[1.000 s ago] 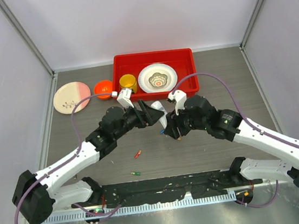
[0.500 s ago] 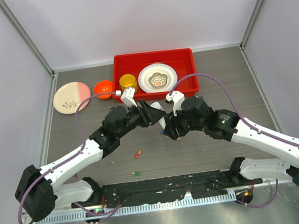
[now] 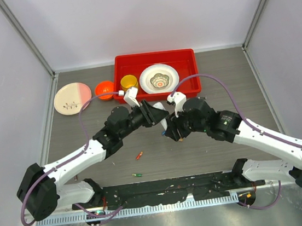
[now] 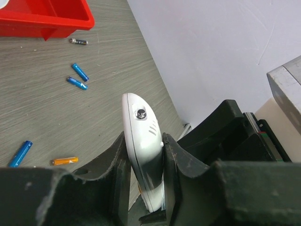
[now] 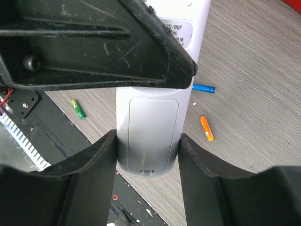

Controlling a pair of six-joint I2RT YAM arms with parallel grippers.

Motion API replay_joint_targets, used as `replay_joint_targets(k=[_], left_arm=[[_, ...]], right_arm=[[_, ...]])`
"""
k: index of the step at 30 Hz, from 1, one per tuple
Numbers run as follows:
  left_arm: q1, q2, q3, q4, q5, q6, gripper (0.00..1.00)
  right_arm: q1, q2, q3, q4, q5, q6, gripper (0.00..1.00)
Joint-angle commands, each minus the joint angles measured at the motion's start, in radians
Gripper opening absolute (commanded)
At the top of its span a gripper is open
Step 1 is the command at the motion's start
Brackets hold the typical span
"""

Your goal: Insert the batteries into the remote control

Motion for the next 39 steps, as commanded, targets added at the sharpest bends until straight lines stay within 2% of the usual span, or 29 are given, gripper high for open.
replay_joint_targets(k=[1,2,3,4,5,6,7,10,14,18,20,22,26,33,35,39], left_arm=[[-0.005,-0.010,-0.021,0.092,0.023,0.000,0.19],[-0.006,-0.011,-0.028,0.096,0.029,0.000,0.14],[-0.006,-0.013,-0.032,0.102,0.030,0.000,0.00],[-0.006,-0.016,-0.035,0.102,0.029,0.000,0.00],[-0.006,-0.017,-0.047,0.115,0.024,-0.002,0.00],[-0.006,-0.025,-0.056,0.126,0.021,-0.005,0.00],[-0.005,-0.032,-0.064,0.134,0.012,-0.006,0.00],[-0.006,-0.058,-0.111,0.177,-0.029,-0.011,0.00],[-0.005,-0.106,-0.147,0.215,-0.101,-0.002,0.00],[-0.003,-0.152,-0.182,0.250,-0.163,0.007,0.00],[-0.005,-0.178,-0.234,0.334,-0.196,0.001,0.00],[-0.005,-0.190,-0.289,0.393,-0.224,-0.008,0.00],[-0.005,-0.213,-0.360,0.514,-0.243,-0.008,0.00],[-0.005,-0.275,-0.415,0.525,-0.298,0.023,0.00],[-0.006,-0.281,-0.427,0.527,-0.324,0.027,0.00],[-0.008,-0.287,-0.458,0.539,-0.341,0.041,0.02]], right_arm=[[0.007,-0.015,0.036,0.020,0.013,-0.019,0.01],[0.007,-0.015,0.039,0.020,0.045,-0.019,0.01],[0.007,-0.015,0.040,0.017,0.048,-0.021,0.01],[0.007,-0.016,0.042,0.017,0.053,-0.018,0.02],[0.007,-0.016,0.046,0.013,0.059,-0.016,0.10],[0.007,-0.021,0.048,0.011,0.059,-0.015,0.24],[0.007,-0.023,0.048,0.011,0.061,-0.012,0.47],[0.007,-0.041,0.045,0.016,0.055,0.015,0.67],[0.007,-0.087,0.034,0.040,0.030,0.067,0.87],[0.007,-0.139,-0.004,0.086,0.005,0.146,0.88],[0.007,-0.185,-0.056,0.149,0.013,0.201,0.89],[0.007,-0.217,-0.102,0.203,0.105,0.315,0.89],[0.007,-0.305,-0.257,0.393,0.153,0.464,0.86],[0.005,-0.329,-0.363,0.522,0.105,0.642,0.77],[0.005,-0.331,-0.420,0.633,0.091,0.705,0.72],[0.005,-0.316,-0.475,0.720,0.088,0.757,0.67]])
